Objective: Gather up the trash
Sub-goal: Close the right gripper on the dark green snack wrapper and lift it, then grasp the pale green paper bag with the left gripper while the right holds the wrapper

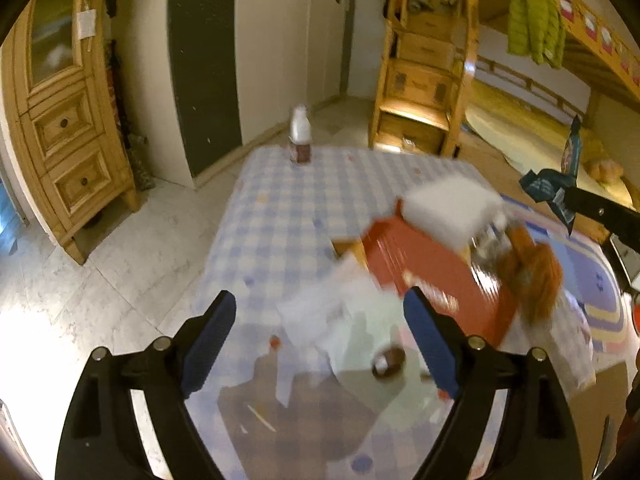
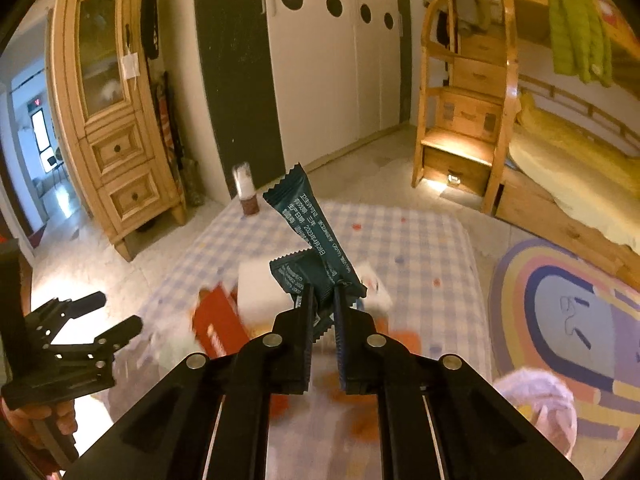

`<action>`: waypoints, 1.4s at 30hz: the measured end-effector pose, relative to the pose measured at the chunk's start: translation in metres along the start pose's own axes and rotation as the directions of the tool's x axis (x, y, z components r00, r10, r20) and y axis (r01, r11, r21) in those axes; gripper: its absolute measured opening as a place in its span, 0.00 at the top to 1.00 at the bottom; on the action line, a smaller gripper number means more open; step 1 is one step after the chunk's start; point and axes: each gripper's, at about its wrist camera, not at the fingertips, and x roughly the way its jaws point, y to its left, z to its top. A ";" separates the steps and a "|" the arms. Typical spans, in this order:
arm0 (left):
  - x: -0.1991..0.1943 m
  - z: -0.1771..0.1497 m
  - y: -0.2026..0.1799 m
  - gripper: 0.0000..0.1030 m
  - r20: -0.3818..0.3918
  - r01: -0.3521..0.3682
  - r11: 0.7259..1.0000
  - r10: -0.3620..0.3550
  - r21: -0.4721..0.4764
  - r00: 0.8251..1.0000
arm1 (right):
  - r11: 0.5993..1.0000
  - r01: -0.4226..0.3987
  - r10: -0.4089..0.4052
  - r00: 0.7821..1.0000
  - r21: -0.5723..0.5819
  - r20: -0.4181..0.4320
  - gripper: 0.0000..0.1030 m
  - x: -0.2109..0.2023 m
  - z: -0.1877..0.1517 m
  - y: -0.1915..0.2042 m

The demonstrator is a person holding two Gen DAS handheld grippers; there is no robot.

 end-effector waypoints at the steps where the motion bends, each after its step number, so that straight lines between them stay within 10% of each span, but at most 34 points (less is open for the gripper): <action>1: 0.001 -0.007 -0.004 0.18 -0.015 0.007 1.000 -0.007 0.010 1.000 | 1.000 0.002 -0.002 1.000 0.000 -0.002 0.90 -0.003 -0.004 0.000; 18: 0.049 -0.031 -0.030 0.26 -0.134 0.137 0.988 -0.127 0.066 0.983 | 0.998 0.018 -0.017 1.000 0.056 -0.023 0.90 -0.034 -0.048 -0.015; 26: 0.040 -0.039 -0.046 0.58 -0.119 0.167 0.977 -0.151 0.131 0.981 | 0.997 0.024 -0.022 0.999 0.072 -0.026 0.90 -0.041 -0.055 -0.018; 31: 0.014 -0.035 -0.039 0.92 -0.077 0.212 0.971 -0.204 0.110 0.976 | 0.996 0.026 -0.025 1.000 0.082 -0.014 0.90 -0.048 -0.056 -0.021; 42: -0.078 0.002 -0.048 0.96 0.152 0.205 0.959 -0.236 0.194 0.960 | 0.994 0.034 -0.039 0.998 0.104 0.048 0.90 -0.069 -0.056 -0.032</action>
